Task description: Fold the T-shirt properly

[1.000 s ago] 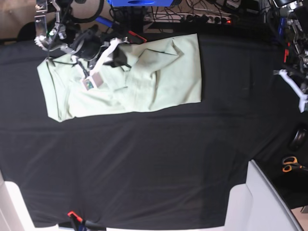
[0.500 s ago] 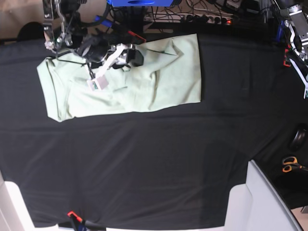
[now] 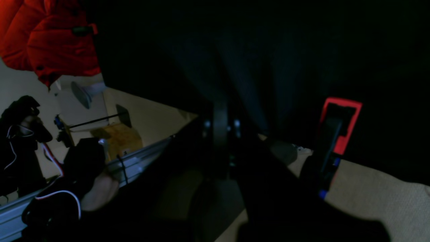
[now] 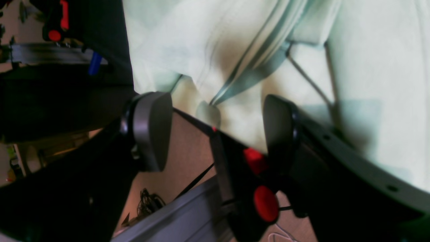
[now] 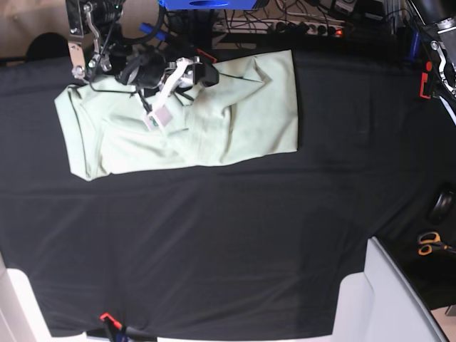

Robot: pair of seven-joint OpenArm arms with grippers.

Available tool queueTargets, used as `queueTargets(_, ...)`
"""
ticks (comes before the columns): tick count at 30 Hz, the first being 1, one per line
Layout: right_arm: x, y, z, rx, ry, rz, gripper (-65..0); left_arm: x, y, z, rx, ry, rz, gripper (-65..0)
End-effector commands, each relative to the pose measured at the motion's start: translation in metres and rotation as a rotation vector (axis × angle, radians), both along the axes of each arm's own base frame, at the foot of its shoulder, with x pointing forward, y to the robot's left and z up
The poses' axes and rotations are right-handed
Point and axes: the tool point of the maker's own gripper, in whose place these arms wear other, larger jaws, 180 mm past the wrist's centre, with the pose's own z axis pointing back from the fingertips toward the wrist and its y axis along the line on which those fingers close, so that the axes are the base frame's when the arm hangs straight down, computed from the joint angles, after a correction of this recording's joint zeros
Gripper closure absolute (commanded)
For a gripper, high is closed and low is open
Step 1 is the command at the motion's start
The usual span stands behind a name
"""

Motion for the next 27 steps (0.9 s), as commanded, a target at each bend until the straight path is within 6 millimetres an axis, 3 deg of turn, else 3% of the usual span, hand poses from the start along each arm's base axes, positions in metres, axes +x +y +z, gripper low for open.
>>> queueTargets(1, 0.006, 0.002, 0.005, 0.021, -0.018, 0.001, -40.6, 0.005, 0.010, 0.017, 0.045, -0.020, -0.005, 0.0)
queueTargets(6, 0.006, 0.004, -0.002, 0.017, 0.009, 0.026, -40.6, 0.005, 0.010, 0.017, 0.045, -0.020, -0.005, 0.0)
queueTargets(12, 0.008, 0.022, 0.004, 0.010, -0.036, 0.163, -40.3, 0.006, 0.009, 0.016, 0.044, -0.019, -0.008, 0.0)
queueTargets(18, 0.009, 0.024, 0.005, -0.009, -0.032, 0.207, -32.9, 0.006, 0.009, 0.016, 0.045, -0.017, -0.008, 0.0)
queueTargets(25, 0.008, 0.022, -0.006, -0.023, 0.018, 0.227, -31.6, 0.006, 0.009, 0.016, 0.045, -0.016, -0.007, 0.0)
queueTargets(27, 0.008, 0.022, -0.006, -0.023, 0.018, 0.227, -26.3, 0.006, 0.009, 0.016, 0.045, -0.016, -0.007, 0.0)
